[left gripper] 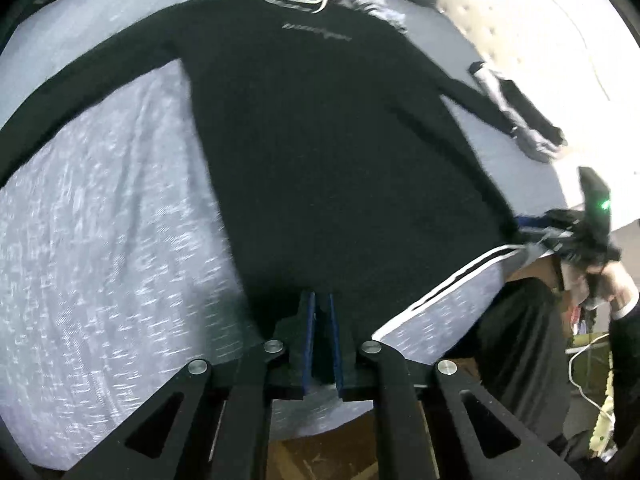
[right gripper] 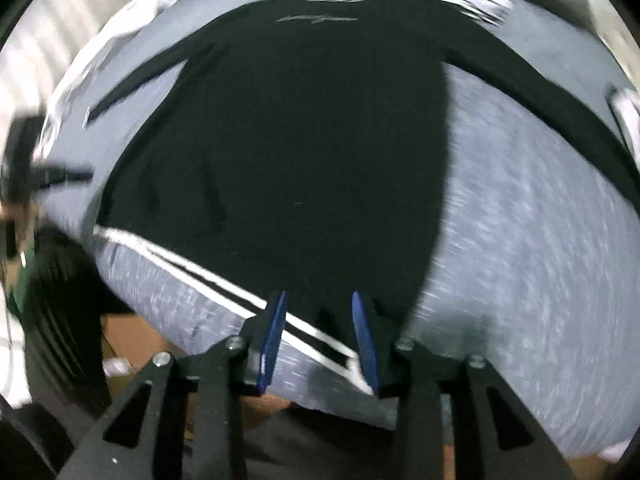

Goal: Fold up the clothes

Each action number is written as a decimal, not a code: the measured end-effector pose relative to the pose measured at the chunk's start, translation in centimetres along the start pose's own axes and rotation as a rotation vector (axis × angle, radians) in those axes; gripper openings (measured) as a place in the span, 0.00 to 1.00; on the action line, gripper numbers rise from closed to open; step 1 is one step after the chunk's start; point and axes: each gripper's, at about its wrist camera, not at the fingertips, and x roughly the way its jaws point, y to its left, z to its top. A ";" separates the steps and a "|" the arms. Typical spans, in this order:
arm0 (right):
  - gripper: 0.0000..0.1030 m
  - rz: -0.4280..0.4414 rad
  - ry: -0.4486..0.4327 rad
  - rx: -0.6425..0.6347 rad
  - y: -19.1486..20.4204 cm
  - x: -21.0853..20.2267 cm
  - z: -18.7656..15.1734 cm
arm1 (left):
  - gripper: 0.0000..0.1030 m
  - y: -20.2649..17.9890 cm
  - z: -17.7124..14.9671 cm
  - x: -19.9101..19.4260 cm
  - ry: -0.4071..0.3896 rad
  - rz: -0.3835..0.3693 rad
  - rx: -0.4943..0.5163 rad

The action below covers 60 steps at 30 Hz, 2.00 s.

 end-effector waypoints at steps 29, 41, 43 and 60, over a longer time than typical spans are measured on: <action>0.02 0.027 0.061 -0.083 0.0 4.2 -0.1 | 0.20 0.8 0.8 -2.2 -0.060 -0.031 -0.028; 0.02 0.114 0.042 -0.089 1.9 1.8 -1.0 | 0.20 1.0 0.9 -2.1 -0.049 -0.055 -0.050; 0.02 0.112 0.055 -0.072 1.2 2.4 -1.0 | 0.21 1.3 0.9 -2.1 -0.047 -0.059 -0.065; 0.31 0.066 -0.063 0.142 -5.5 -2.4 -0.5 | 0.31 3.7 0.7 -0.3 -0.006 -0.045 -0.113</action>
